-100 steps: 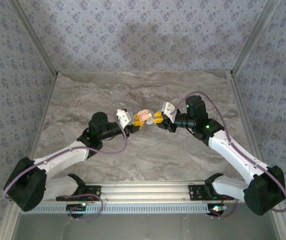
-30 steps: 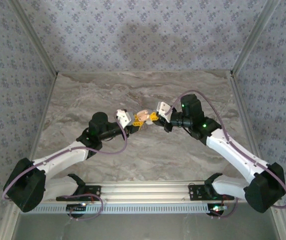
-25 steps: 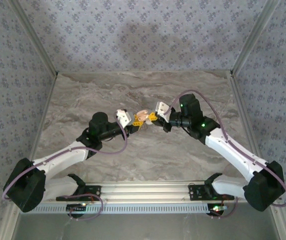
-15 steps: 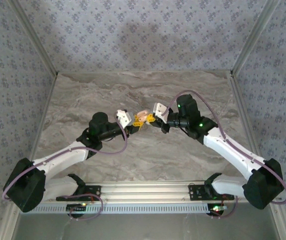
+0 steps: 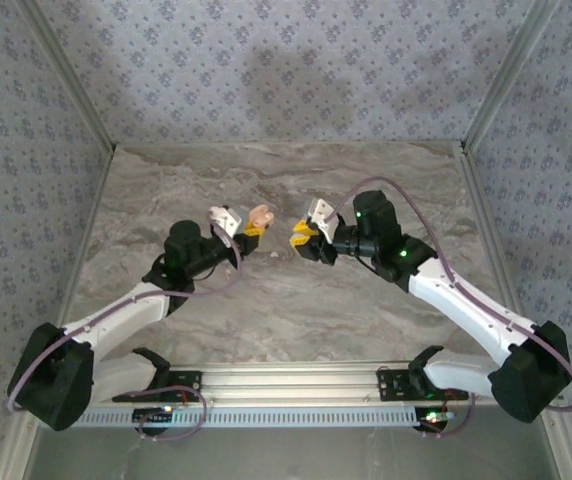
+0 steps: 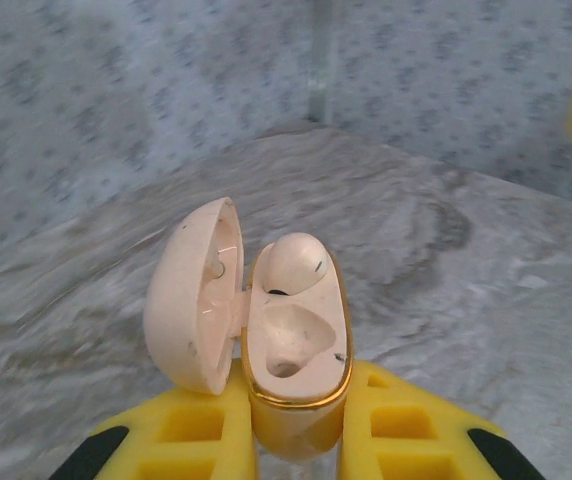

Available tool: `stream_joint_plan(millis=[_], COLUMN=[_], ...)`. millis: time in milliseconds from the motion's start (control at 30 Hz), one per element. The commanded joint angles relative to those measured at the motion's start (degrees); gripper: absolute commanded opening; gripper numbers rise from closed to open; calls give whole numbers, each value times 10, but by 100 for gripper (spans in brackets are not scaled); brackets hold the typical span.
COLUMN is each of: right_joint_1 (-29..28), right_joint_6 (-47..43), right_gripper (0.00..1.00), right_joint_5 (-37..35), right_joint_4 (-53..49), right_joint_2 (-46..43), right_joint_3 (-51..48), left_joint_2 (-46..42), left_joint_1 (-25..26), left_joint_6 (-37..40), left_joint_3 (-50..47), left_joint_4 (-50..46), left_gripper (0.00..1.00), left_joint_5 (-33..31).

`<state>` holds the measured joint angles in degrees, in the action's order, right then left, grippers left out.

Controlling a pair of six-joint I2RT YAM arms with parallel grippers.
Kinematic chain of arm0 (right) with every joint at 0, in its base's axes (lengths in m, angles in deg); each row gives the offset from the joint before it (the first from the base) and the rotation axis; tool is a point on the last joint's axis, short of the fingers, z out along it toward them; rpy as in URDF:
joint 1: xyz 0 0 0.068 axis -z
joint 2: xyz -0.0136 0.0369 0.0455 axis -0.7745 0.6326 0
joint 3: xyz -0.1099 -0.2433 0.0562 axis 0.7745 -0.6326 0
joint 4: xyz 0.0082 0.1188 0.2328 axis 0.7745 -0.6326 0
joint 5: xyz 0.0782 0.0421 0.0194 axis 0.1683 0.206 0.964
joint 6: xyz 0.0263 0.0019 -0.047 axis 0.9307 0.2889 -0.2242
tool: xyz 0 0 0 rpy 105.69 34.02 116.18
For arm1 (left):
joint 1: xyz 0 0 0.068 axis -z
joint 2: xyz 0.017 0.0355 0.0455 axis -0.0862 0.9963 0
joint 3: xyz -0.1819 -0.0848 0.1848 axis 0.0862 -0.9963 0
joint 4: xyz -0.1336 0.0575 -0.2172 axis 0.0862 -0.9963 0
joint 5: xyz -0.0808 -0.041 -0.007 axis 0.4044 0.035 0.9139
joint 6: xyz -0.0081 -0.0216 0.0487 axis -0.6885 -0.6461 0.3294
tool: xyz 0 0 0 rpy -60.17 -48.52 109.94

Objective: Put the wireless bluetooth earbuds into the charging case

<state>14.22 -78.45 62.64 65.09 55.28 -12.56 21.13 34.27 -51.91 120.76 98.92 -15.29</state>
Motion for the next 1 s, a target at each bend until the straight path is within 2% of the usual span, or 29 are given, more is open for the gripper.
stream_joint_plan(millis=[0, 167, 300, 433, 600, 733, 967], right_joint_1=[-27, -68, -98, -120, -144, -156, -165], right_joint_6=[146, 303, 433, 501, 558, 573, 580], right_gripper=[33, 32, 30, 30, 30, 37, 43], right_joint_5=[-69, -159, -223, -239, -241, -237, -210], right_joint_4=[8, -54, -151, -226, -278, -323, -354], right_joint_2=[32, 115, 225, 332, 440, 516, 616], right_joint_3=[18, 90, 204, 307, 406, 475, 561], left_joint_2=[-16, -22, -8, -4, -9, -11, -13], left_joint_1=[-42, -106, -152, -191, -221, -236, -242], left_joint_6=[-81, -143, -176, -208, -212, -220, -221], left_joint_3=[0, -4, 12, 16, 23, 17, 18], left_joint_4=[-38, -82, -137, -163, -201, -209, -208], left_gripper=[10, 10, 10, 10, 11, 11, 11], left_joint_5=[-41, -67, -66, -74, -77, -80, -81])
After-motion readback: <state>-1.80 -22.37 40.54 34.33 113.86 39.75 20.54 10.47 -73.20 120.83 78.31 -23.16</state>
